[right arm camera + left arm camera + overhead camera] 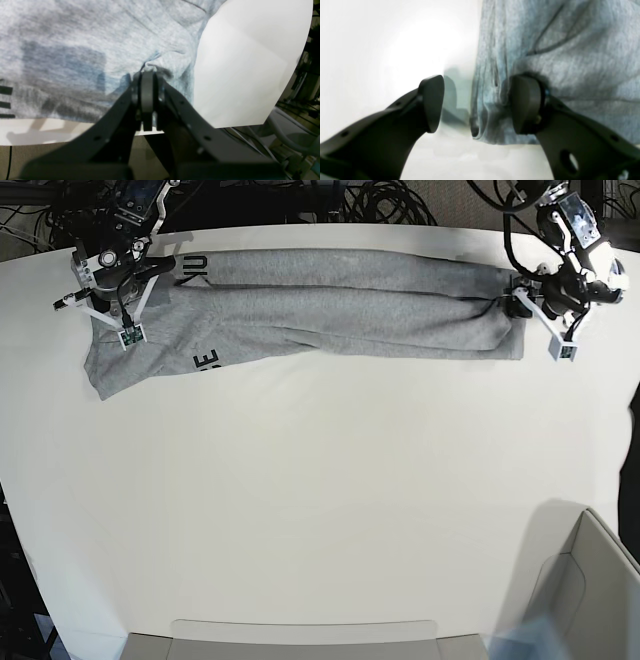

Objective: Fold the T-shirt properly
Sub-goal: 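Release the left gripper and regrasp the strip end beside it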

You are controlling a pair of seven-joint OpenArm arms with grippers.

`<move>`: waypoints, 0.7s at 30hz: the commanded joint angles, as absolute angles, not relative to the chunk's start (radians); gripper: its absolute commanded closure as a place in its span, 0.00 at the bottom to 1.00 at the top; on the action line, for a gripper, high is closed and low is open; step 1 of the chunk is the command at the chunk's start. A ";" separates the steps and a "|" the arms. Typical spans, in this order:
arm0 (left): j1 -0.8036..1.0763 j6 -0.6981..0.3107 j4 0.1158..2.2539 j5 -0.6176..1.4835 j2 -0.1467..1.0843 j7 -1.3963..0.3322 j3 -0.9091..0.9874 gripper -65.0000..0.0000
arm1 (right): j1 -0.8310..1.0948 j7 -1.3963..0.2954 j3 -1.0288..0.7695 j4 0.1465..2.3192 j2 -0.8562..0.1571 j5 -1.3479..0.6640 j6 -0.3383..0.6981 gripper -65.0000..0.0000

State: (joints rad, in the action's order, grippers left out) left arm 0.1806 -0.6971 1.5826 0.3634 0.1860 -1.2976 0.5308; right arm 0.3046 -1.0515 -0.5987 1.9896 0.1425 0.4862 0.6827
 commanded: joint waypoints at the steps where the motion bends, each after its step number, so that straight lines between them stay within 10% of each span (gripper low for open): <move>1: 0.186 -0.698 1.523 0.337 0.177 -1.325 0.503 0.40 | 0.302 -1.050 -0.598 2.006 0.139 0.492 0.698 1.00; 5: 0.186 -0.698 1.423 0.337 0.183 -1.268 0.443 0.56 | 0.303 -1.050 -0.599 2.006 0.139 0.492 0.698 1.00; 9: 0.143 -0.698 1.313 0.332 0.217 -1.283 0.377 0.98 | 0.302 -1.050 -0.599 2.006 0.139 0.492 0.698 1.00; 21: 0.021 -0.698 1.159 0.332 0.378 -1.265 0.613 1.00 | 0.300 -1.050 -0.599 2.006 0.140 0.492 0.698 1.00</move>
